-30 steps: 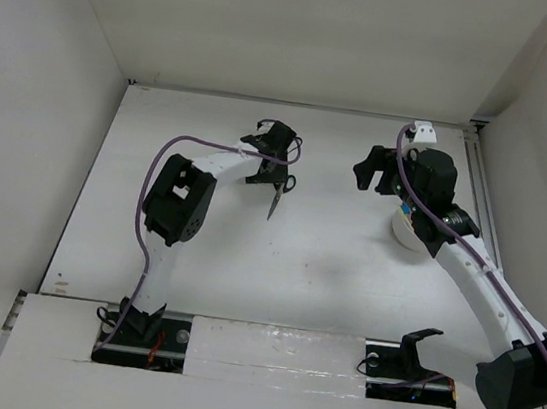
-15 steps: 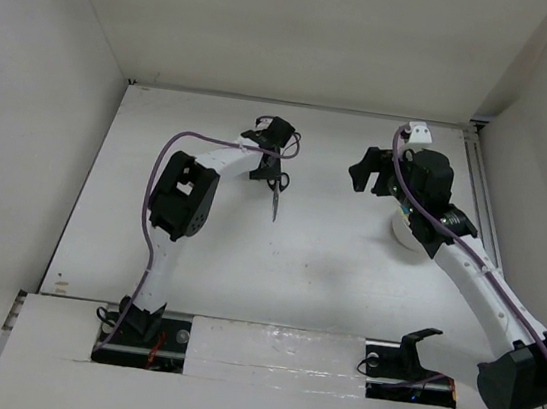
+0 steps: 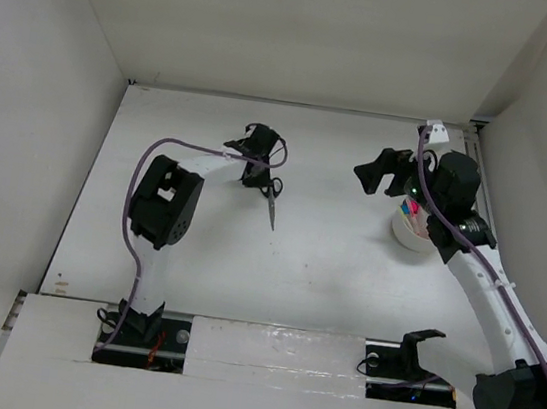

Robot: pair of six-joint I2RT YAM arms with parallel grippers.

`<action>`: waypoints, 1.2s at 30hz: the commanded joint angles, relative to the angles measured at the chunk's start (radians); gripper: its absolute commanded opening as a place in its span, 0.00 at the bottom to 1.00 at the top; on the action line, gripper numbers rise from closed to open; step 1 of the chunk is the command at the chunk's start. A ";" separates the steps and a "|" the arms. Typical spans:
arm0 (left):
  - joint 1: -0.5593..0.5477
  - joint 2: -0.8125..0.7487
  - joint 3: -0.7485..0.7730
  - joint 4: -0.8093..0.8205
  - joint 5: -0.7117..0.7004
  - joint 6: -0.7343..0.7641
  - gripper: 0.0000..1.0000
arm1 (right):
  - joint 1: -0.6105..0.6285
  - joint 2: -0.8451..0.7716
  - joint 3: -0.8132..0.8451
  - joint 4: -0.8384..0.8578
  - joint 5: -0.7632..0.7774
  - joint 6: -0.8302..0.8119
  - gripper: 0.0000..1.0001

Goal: Sort the stationery into containers
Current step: Pick up the scissors from the center of the board, then place the scissors in the storage box.

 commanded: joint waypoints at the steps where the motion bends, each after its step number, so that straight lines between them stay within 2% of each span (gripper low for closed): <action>1: -0.005 -0.284 -0.159 0.130 0.068 0.028 0.00 | -0.036 -0.030 -0.045 0.078 -0.203 -0.009 1.00; 5: -0.085 -0.492 -0.246 0.233 0.022 0.074 0.00 | -0.045 -0.030 -0.080 0.117 -0.298 -0.009 1.00; 9: -0.154 -0.590 -0.270 0.274 0.046 0.117 0.00 | -0.023 -0.008 -0.143 0.248 -0.459 0.062 1.00; 12: -0.186 -0.619 -0.270 0.287 0.079 0.126 0.00 | 0.010 0.013 -0.174 0.345 -0.487 0.125 1.00; 19: -0.205 -0.661 -0.249 0.307 0.162 0.136 0.00 | 0.151 0.053 -0.174 0.436 -0.359 0.174 0.99; 26: -0.205 -0.710 -0.270 0.307 0.172 0.136 0.00 | 0.247 0.107 -0.155 0.532 -0.147 0.185 0.94; 34: -0.245 -0.719 -0.270 0.296 0.143 0.145 0.00 | 0.265 0.199 -0.096 0.570 -0.088 0.187 0.80; 35: -0.245 -0.719 -0.270 0.296 0.143 0.145 0.00 | 0.265 0.199 -0.084 0.570 -0.088 0.187 0.72; 36: -0.245 -0.719 -0.270 0.296 0.143 0.145 0.00 | 0.265 0.211 -0.074 0.570 -0.088 0.187 0.69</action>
